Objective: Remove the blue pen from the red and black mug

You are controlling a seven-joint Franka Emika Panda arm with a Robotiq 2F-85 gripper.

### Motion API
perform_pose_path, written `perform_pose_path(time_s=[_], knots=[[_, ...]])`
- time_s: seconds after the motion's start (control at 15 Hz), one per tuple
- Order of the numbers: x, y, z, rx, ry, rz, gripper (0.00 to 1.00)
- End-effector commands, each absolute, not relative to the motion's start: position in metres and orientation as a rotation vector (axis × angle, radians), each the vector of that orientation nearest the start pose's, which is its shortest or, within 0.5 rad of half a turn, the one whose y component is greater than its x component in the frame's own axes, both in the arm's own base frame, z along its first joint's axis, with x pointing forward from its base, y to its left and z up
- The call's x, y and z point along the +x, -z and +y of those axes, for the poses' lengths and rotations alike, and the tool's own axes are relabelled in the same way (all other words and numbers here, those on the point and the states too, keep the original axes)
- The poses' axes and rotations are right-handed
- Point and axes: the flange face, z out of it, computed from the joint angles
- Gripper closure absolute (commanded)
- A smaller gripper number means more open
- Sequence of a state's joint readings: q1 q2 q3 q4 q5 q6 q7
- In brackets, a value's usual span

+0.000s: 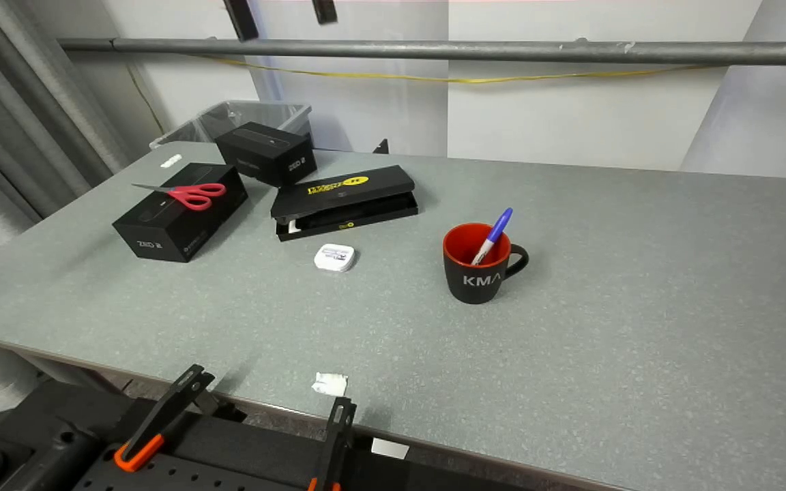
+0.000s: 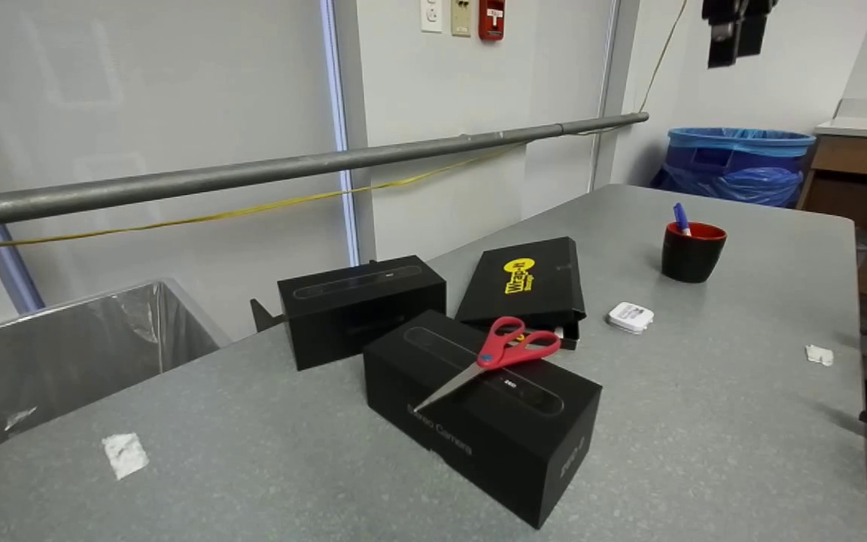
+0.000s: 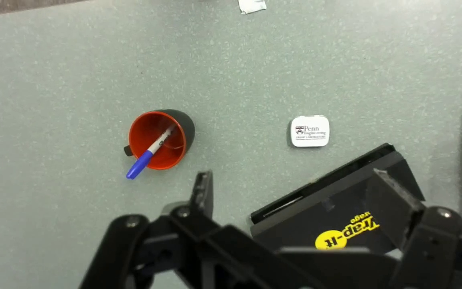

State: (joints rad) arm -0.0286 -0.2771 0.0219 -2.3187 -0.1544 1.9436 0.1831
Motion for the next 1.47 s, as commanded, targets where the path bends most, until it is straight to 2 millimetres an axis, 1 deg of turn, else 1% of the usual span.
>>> perform_pose_path(time_s=[0.0, 0.13, 0.2, 0.27, 0.33, 0.4, 0.8, 0.87, 0.93, 1.07, 1.27, 1.4], knots=[[0.461, -0.393, -0.060, -3.242, -0.161, 0.380, 0.00], [0.463, -0.368, -0.085, -3.203, -0.234, 0.450, 0.00], [0.462, -0.362, -0.093, -3.168, -0.273, 0.461, 0.00], [0.457, -0.372, -0.081, -3.214, -0.254, 0.421, 0.00], [0.456, -0.363, -0.089, -3.196, -0.285, 0.448, 0.00], [0.456, -0.358, -0.093, -3.187, -0.302, 0.462, 0.00], [0.458, -0.359, -0.093, -3.184, -0.298, 0.464, 0.00], [0.462, -0.353, -0.092, -3.196, -0.286, 0.499, 0.00], [0.466, -0.344, -0.097, -3.196, -0.275, 0.538, 0.00], [0.473, -0.325, -0.119, -3.188, -0.266, 0.620, 0.00], [0.484, -0.293, -0.160, -3.142, -0.277, 0.758, 0.00], [0.488, -0.275, -0.186, -3.116, -0.279, 0.850, 0.00]])
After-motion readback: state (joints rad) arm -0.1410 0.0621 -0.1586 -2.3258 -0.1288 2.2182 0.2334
